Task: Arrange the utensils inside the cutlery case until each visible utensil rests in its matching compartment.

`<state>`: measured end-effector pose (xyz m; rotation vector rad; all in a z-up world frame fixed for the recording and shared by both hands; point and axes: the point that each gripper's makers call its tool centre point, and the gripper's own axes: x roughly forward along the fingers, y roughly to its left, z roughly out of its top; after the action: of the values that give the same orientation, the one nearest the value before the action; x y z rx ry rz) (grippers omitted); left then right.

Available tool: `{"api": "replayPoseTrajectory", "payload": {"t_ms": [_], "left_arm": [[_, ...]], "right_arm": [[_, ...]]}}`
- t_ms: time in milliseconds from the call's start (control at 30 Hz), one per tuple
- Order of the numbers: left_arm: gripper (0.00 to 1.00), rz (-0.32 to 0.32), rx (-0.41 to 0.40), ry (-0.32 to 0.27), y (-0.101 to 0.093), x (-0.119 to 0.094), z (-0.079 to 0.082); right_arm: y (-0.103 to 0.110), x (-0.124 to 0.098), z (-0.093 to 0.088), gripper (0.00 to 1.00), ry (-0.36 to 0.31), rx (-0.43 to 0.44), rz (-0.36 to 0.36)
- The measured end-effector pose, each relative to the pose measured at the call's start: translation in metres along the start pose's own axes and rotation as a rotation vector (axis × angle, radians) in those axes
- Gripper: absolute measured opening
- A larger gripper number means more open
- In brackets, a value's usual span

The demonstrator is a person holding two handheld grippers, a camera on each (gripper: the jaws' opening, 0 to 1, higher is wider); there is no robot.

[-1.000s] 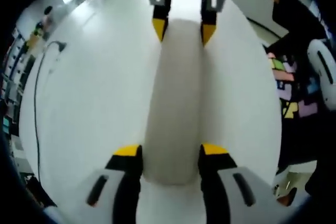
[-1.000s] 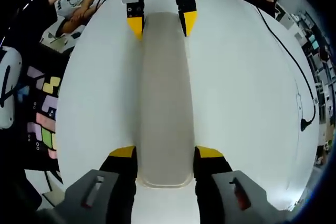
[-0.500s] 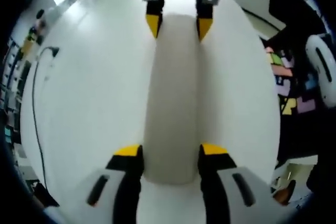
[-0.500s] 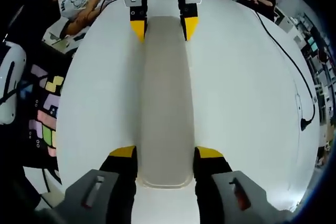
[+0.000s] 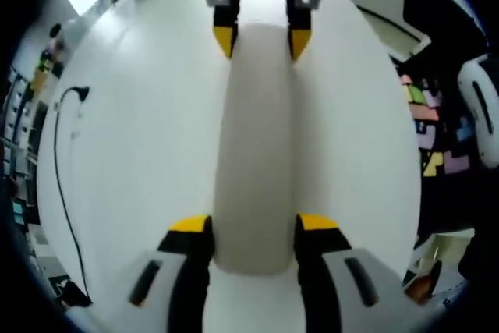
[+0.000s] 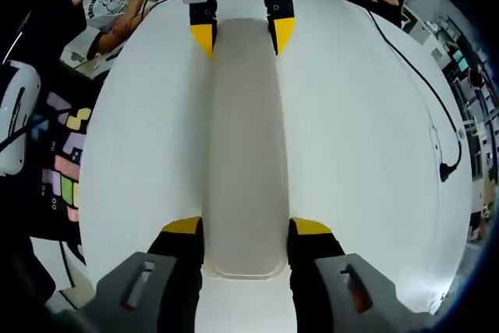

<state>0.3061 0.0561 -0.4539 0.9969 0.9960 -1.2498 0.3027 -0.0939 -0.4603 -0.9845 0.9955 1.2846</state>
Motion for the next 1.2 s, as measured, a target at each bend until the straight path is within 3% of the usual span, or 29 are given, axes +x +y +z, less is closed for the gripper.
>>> {"api": "replayPoseTrajectory", "payload": {"t_ms": [233, 667, 1200], "left_arm": [[0.44, 0.023, 0.027, 0.002, 0.024, 0.001, 0.016], [0.44, 0.027, 0.031, 0.001, 0.056, 0.008, 0.024], [0.43, 0.012, 0.008, -0.001, 0.062, 0.015, 0.022]], "right_arm": [[-0.022, -0.007, -0.012, 0.43, 0.032, 0.012, -0.027], [-0.055, -0.008, -0.019, 0.43, 0.047, 0.006, -0.057], [-0.066, 0.003, -0.024, 0.44, 0.064, 0.001, -0.049]]}}
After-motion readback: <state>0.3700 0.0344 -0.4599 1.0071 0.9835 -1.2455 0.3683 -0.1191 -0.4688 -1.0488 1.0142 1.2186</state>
